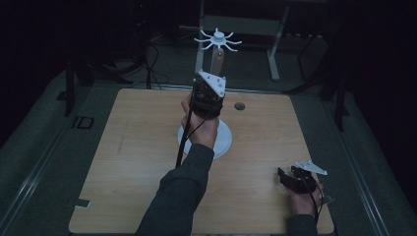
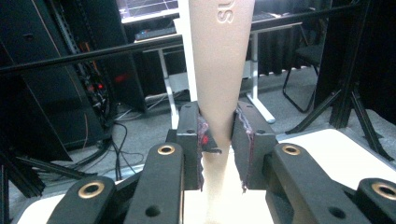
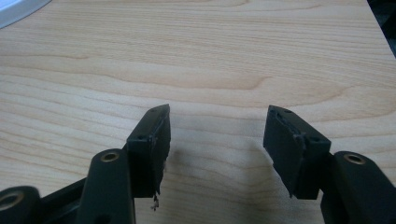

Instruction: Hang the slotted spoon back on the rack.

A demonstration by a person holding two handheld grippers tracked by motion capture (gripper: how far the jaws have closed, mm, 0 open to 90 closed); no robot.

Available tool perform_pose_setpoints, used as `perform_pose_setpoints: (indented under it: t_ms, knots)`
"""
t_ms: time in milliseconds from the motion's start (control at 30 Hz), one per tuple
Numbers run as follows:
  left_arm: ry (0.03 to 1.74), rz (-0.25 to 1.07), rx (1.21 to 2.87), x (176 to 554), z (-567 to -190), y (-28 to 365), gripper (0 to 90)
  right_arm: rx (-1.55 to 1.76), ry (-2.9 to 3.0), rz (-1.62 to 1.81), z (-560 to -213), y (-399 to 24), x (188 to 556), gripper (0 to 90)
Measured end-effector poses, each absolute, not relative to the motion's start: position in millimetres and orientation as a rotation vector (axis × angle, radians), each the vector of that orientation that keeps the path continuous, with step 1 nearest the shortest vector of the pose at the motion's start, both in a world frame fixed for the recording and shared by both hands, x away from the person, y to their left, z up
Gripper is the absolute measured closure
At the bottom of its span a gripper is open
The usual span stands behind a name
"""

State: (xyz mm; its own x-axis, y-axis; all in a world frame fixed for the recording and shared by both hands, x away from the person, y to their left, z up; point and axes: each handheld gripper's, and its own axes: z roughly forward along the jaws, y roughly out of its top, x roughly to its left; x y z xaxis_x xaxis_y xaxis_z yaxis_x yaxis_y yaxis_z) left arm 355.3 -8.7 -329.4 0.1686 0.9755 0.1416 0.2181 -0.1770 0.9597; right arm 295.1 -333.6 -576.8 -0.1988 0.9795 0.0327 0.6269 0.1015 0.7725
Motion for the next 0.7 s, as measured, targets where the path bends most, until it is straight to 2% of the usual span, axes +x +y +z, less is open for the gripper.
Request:
perform_pose_setpoints:
  t_ms: [700]
  knots:
    - [1.14, 1.046, 1.591, 350.1, -334.5, -7.6, 69.9, 1.561, 1.888, 0.916, -576.9, -333.1, 294.8, 40.5]
